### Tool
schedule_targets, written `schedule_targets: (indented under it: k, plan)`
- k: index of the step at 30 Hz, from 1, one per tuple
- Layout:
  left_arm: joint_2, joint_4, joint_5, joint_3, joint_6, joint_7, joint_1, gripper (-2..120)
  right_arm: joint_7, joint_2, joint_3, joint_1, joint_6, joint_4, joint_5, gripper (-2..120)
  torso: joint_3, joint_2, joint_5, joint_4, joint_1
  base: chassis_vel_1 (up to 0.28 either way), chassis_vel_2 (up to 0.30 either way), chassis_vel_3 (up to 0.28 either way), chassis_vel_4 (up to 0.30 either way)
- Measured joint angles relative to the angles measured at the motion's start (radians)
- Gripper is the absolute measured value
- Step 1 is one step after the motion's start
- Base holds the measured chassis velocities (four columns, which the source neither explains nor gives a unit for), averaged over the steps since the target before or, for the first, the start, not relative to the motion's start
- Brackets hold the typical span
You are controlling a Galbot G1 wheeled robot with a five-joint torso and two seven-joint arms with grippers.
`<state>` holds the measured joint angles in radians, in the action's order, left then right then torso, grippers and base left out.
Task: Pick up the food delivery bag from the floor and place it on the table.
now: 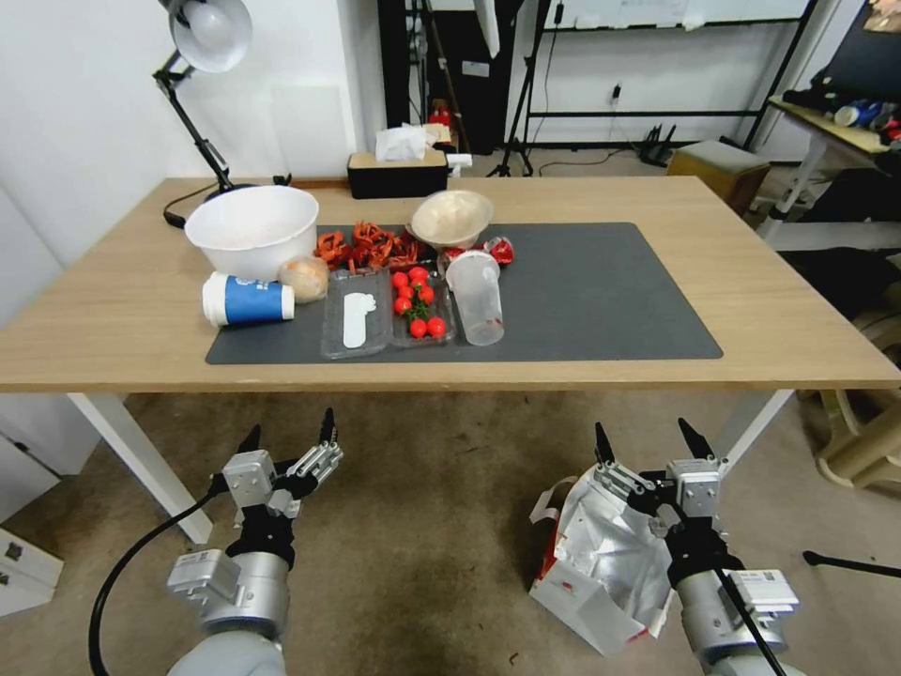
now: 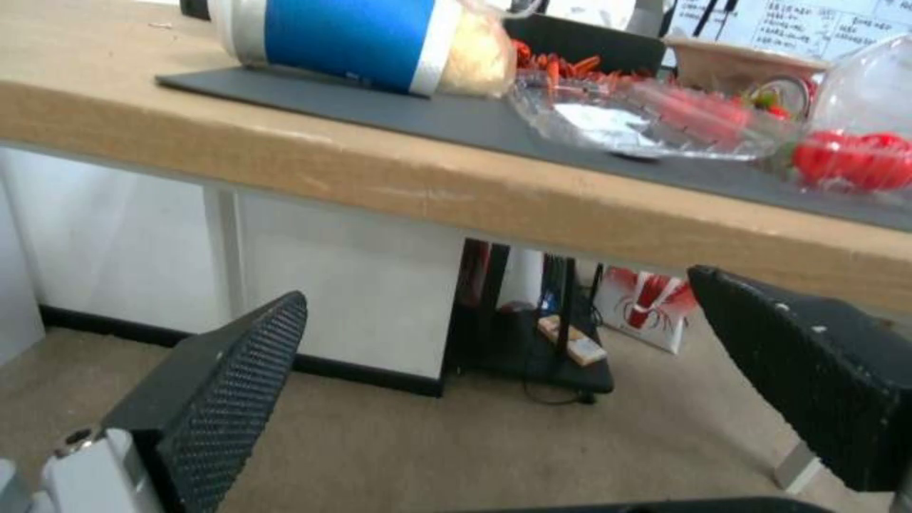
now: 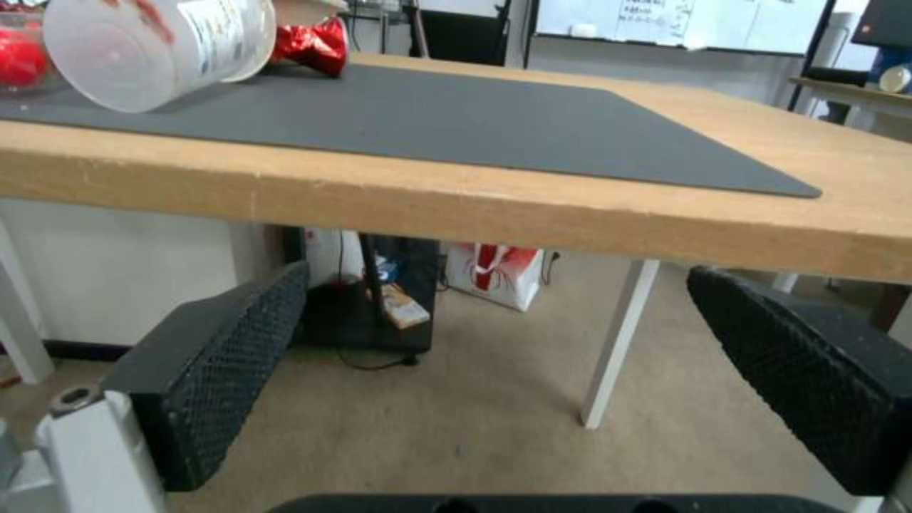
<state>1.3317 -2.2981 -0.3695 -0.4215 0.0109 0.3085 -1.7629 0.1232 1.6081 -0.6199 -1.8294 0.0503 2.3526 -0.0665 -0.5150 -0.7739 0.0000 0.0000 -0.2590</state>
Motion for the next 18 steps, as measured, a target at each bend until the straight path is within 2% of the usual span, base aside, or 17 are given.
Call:
schedule_targets:
  k: [18]
  plan:
    - [-0.004, 0.012, -0.012, -0.001, -0.002, 0.000, 0.013, 100, 0.004, 0.000, -0.003, 0.014, 0.007, -0.017, -0.004, 100, 0.045, 0.076, 0.0000, 0.0000, 0.031, 0.000, 0.000, 0.000, 0.000]
